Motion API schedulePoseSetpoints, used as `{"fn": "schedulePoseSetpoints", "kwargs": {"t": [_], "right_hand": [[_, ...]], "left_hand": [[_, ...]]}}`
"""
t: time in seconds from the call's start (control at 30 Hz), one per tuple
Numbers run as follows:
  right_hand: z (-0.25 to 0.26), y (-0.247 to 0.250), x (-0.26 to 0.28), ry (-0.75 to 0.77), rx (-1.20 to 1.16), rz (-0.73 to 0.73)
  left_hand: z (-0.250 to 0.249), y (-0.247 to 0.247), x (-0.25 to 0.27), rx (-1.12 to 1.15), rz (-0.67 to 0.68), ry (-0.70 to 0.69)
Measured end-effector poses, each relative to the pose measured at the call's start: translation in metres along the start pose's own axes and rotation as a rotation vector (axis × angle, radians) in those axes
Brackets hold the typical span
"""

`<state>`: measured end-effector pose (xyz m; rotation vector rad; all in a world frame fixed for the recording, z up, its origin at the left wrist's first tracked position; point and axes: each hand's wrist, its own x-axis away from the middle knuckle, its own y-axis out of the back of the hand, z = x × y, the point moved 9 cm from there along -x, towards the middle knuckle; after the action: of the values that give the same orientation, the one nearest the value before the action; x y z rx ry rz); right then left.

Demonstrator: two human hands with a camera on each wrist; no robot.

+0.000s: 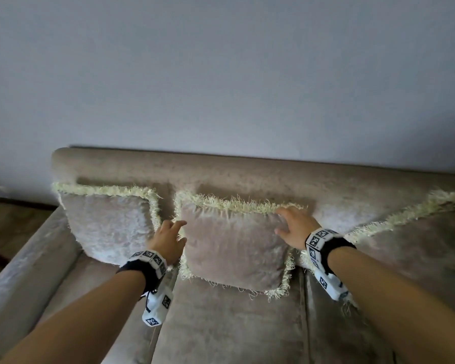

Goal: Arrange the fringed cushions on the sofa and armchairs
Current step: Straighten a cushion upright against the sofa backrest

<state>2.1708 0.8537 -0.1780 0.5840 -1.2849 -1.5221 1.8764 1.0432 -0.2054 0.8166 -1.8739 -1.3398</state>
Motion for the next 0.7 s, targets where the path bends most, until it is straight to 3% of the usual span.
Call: {"fn": "schedulePoseSetpoints", "kwargs": {"t": [0.13,0.33,0.53,0.7], "right_hand": [[0.014,-0.042,-0.029,-0.050,-0.013,0.058],[0.032,-0.081,-0.091,-0.155,0.082,0.078],[0.022,-0.122,-0.153,-0.168,0.153,0.164],[-0.011,-0.165,-0.144,-0.195,0.226,0.200]], "left_hand": [[0.036,-0.040,-0.045,0.002,0.076,-0.071],[0.101,-0.128,-0.102,0.043,0.261,-0.058],[0.133,-0.215,-0.148,0.238,0.270,-0.045],[0.128,-0.272,-0.146,0.400,0.244,-0.061]]}}
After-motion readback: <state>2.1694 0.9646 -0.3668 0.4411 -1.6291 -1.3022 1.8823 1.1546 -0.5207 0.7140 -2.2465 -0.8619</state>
